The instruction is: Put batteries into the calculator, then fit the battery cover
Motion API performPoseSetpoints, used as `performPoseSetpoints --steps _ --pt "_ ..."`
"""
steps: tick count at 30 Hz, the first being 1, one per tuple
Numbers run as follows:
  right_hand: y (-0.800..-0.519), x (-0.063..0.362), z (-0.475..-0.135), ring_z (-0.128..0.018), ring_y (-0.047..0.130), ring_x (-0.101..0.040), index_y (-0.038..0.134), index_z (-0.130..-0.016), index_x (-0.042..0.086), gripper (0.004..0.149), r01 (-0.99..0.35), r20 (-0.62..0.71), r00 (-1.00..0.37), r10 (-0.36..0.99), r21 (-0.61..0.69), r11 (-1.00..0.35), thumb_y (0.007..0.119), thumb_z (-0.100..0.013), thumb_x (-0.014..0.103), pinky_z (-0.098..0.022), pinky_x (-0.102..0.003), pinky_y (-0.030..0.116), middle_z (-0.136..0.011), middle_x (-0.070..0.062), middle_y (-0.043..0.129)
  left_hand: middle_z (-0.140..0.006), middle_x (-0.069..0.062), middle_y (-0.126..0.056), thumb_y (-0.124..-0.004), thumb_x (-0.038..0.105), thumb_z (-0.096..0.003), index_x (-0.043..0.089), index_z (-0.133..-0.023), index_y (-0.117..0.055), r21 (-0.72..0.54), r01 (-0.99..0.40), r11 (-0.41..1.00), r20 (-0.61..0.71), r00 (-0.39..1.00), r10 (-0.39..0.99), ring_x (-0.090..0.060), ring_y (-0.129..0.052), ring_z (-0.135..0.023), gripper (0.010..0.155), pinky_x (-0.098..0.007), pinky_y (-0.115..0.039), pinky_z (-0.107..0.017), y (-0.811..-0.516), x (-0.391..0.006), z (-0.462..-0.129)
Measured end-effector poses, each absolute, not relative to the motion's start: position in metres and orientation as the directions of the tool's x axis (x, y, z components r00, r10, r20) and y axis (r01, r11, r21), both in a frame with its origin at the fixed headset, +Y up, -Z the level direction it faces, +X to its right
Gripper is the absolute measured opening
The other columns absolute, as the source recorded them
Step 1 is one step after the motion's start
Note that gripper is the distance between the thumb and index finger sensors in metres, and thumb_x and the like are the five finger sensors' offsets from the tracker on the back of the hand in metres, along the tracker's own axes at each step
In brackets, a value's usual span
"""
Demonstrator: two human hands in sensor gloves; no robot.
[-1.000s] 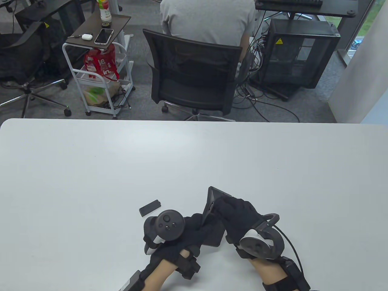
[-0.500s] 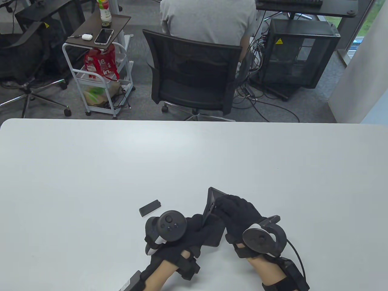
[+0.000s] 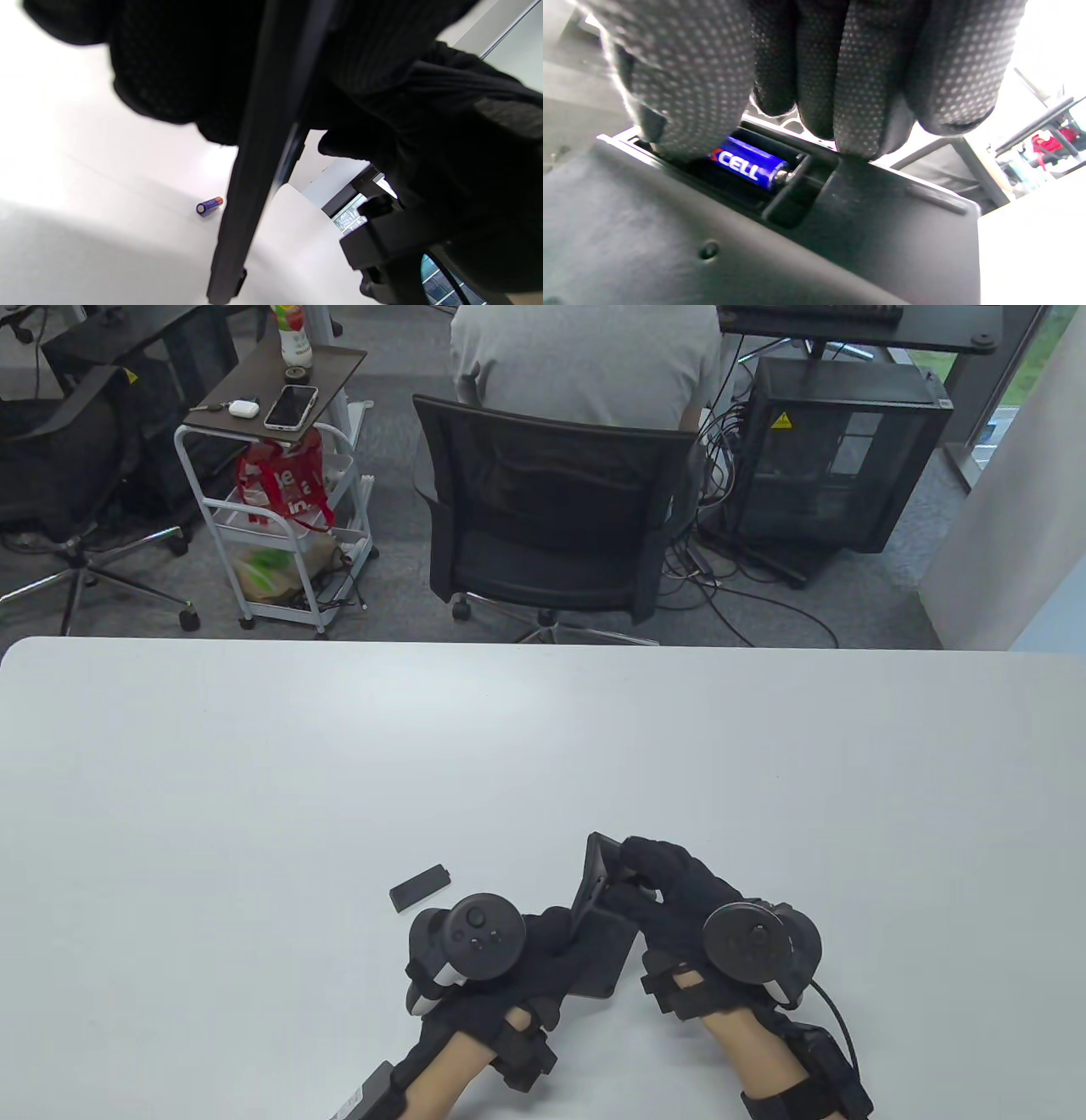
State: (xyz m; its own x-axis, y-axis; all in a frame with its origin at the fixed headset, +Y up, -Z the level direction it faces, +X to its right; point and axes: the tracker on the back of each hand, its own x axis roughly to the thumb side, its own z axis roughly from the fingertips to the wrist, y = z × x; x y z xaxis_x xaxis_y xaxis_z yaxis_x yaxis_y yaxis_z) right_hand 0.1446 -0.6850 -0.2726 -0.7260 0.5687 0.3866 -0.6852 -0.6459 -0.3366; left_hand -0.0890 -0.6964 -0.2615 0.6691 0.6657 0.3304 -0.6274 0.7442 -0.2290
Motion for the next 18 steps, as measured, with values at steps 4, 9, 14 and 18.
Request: performPoseSetpoints --steps 4,9,14,18 --pt "-0.687 0.144 -0.274 -0.056 0.102 -0.037 0.086 -0.083 0.016 0.059 -0.684 0.392 -0.726 0.564 -0.33 -0.651 0.098 -0.031 0.043 -0.038 -0.049 0.088 -0.078 -0.014 0.092 -0.059 -0.011 -0.101 -0.087 0.051 -0.042 0.003 -0.077 -0.084 -0.214 -0.646 0.733 0.312 0.665 0.678 -0.025 -0.103 -0.042 0.06 -0.049 -0.084 -0.042 -0.698 -0.091 -0.262" --pt "-0.69 0.141 -0.276 -0.057 0.101 -0.039 0.085 -0.084 0.015 0.058 -0.68 0.403 -0.727 0.557 -0.31 -0.664 0.098 -0.034 0.043 -0.039 -0.05 0.087 -0.079 -0.015 0.091 -0.058 -0.01 -0.102 -0.088 0.051 -0.0419 0.002 -0.077 -0.084 -0.217 -0.655 0.724 0.28 0.668 0.689 -0.026 -0.103 -0.04 0.06 -0.049 -0.084 -0.041 -0.7 -0.094 -0.263" --pt "-0.69 0.141 -0.276 -0.06 0.099 -0.04 0.083 -0.086 0.016 0.056 -0.701 0.429 -0.703 0.567 -0.286 -0.653 0.095 -0.039 0.043 -0.041 -0.051 0.086 -0.082 -0.016 0.089 -0.056 -0.01 -0.103 -0.088 0.051 -0.0419 0.003 -0.076 -0.084 -0.214 -0.683 0.698 0.25 0.653 0.715 -0.025 -0.103 -0.04 0.059 -0.049 -0.084 -0.04 -0.702 -0.099 -0.267" --pt "-0.69 0.147 -0.278 -0.06 0.099 -0.041 0.081 -0.088 0.015 0.057 -0.738 0.426 -0.669 0.608 -0.287 -0.611 0.093 -0.04 0.043 -0.041 -0.052 0.086 -0.082 -0.017 0.088 -0.056 -0.011 -0.103 -0.088 0.051 -0.0419 0.003 -0.076 -0.084 -0.184 -0.72 0.669 0.211 0.636 0.742 -0.026 -0.103 -0.04 0.06 -0.049 -0.084 -0.04 -0.703 -0.109 -0.271"
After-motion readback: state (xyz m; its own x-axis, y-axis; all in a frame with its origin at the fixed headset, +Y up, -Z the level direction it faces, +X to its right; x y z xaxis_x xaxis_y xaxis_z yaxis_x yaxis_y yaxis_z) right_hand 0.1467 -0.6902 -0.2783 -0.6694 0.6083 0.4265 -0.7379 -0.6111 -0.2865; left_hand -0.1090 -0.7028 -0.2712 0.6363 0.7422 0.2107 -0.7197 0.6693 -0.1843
